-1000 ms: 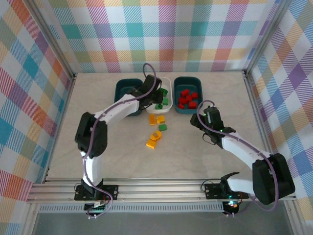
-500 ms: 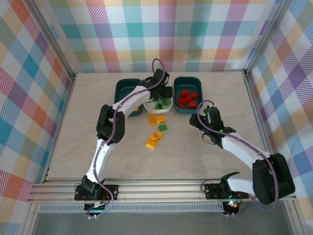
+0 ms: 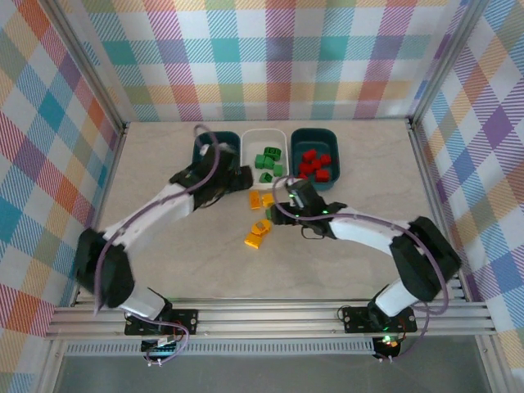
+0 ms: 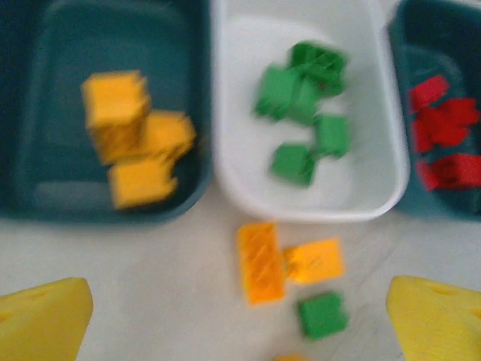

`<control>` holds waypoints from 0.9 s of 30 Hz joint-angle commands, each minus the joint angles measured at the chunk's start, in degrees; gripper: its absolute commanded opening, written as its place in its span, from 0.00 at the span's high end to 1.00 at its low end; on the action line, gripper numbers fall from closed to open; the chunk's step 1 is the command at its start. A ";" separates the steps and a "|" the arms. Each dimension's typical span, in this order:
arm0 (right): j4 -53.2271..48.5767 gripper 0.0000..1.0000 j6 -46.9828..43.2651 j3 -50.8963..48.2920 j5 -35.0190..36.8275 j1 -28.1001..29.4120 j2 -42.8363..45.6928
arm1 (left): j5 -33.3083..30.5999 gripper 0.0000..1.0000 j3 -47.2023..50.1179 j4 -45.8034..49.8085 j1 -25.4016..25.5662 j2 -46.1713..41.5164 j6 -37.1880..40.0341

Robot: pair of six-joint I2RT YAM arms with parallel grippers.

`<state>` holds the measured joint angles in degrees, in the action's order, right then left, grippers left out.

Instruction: Sort the legos into containers by color

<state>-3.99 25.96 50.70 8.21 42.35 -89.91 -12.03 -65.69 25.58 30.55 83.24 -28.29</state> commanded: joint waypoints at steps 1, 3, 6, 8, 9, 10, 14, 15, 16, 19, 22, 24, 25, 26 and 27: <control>-6.80 0.23 -1.72 6.85 -2.14 3.41 -4.49 | 0.07 0.00 14.16 0.41 -3.68 -6.68 -9.96; -10.95 0.22 2.05 10.52 -1.08 4.55 -7.45 | 1.35 0.00 20.92 0.16 -4.98 -11.61 -11.68; -15.28 0.20 7.09 14.21 0.71 5.51 -10.12 | 1.58 0.00 27.02 1.31 -5.84 -18.16 -12.58; -17.79 0.19 9.98 15.64 1.12 6.07 -10.95 | 1.06 0.00 28.87 2.43 -6.06 -21.89 -12.40; -18.95 0.19 12.01 16.09 1.12 6.24 -11.09 | 0.54 0.00 29.36 2.92 -6.02 -23.62 -12.09; -19.29 0.18 13.55 15.74 0.70 6.55 -11.03 | -0.10 0.00 29.65 3.49 -6.06 -25.16 -11.73; -18.59 0.18 18.96 13.58 -4.01 7.32 -10.45 | -0.66 0.00 29.92 4.13 -6.20 -28.13 -10.10; -16.82 0.19 19.81 12.69 -6.40 7.39 -10.67 | -0.44 0.00 29.81 4.27 -6.24 -28.14 -9.78; -14.81 0.19 20.14 12.16 -9.15 7.40 -11.57 | -0.27 0.00 29.74 4.49 -6.25 -27.78 -9.78; -8.66 0.20 19.71 12.68 -15.62 7.55 -14.99 | -0.28 0.00 29.80 4.57 -6.30 -27.15 -9.78; -8.27 0.18 19.39 15.07 -14.88 7.62 -17.01 | 0.75 0.00 30.27 4.21 -6.32 -27.09 -9.54; -9.95 0.18 18.39 17.57 -13.66 7.58 -18.67 | 1.00 0.00 30.64 4.50 -6.38 -27.66 -9.40; -11.33 0.18 17.75 19.12 -12.97 7.57 -19.59 | 1.04 0.00 30.84 4.64 -6.35 -28.17 -9.32; -12.26 0.18 17.12 20.32 -12.17 7.69 -20.42 | 0.92 0.00 31.12 4.80 -6.38 -28.77 -9.32; -13.19 0.18 16.49 21.46 -11.37 7.66 -21.30 | 0.93 0.00 31.47 4.83 -6.38 -29.49 -9.19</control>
<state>-16.34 44.05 68.95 -3.51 49.54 -108.62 -11.42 -35.51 29.74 24.64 55.61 -38.26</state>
